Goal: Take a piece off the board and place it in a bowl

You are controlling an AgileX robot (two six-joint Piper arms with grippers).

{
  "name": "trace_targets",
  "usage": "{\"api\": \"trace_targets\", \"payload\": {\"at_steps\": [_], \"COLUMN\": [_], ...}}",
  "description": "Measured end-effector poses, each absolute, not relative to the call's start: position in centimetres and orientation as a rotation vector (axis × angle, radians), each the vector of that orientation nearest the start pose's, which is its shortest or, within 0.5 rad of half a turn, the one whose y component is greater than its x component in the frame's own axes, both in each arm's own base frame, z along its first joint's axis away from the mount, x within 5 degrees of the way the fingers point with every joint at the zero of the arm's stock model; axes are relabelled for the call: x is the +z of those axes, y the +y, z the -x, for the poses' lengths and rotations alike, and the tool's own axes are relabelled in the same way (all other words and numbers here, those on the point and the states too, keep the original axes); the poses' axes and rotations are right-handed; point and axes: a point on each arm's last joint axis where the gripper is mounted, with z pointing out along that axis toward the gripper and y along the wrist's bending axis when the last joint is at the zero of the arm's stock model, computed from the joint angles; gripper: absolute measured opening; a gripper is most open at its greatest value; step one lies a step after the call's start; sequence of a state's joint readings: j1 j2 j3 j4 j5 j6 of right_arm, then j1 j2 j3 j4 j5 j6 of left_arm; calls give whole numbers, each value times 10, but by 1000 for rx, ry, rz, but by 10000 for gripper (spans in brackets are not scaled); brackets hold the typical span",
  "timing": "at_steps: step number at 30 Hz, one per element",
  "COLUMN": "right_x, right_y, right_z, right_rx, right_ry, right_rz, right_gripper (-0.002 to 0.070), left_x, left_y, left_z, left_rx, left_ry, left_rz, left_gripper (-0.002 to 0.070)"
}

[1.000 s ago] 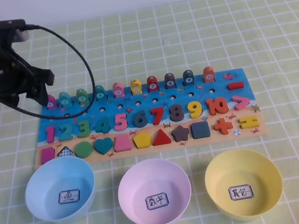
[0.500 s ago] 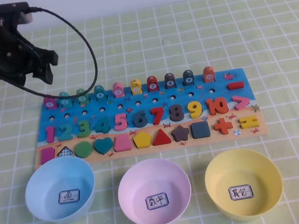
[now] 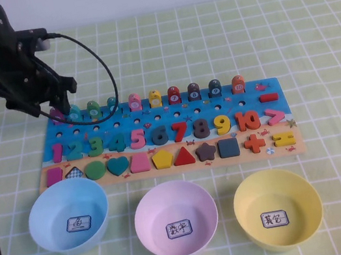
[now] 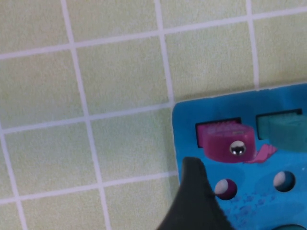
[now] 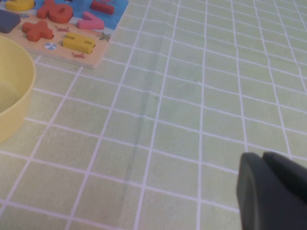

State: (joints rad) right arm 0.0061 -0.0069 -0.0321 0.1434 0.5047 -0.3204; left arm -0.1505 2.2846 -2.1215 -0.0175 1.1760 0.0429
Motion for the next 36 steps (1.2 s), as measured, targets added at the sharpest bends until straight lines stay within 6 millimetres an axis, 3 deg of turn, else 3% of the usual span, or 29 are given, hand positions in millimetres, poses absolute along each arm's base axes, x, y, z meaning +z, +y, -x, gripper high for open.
{"api": "trace_targets", "payload": {"at_steps": [9,15,36], "right_x": [180,180,180], "right_y": [7,7,7], "right_z": [-48,-48,-48], "right_rx": [-58,-58,-58], "right_ry": [1930,1930,1930], "right_rz": [240,240,240], "right_gripper": [-17,-17,-17], "left_x": [225,225,226], "left_y": [-67,-53,-56], "left_z": [-491,-494,-498], "left_rx": [-38,-100,-165], "left_ry": [2811,2804,2756], "left_rz": [-235,-157,-139], "left_gripper": [428,377,361]}}
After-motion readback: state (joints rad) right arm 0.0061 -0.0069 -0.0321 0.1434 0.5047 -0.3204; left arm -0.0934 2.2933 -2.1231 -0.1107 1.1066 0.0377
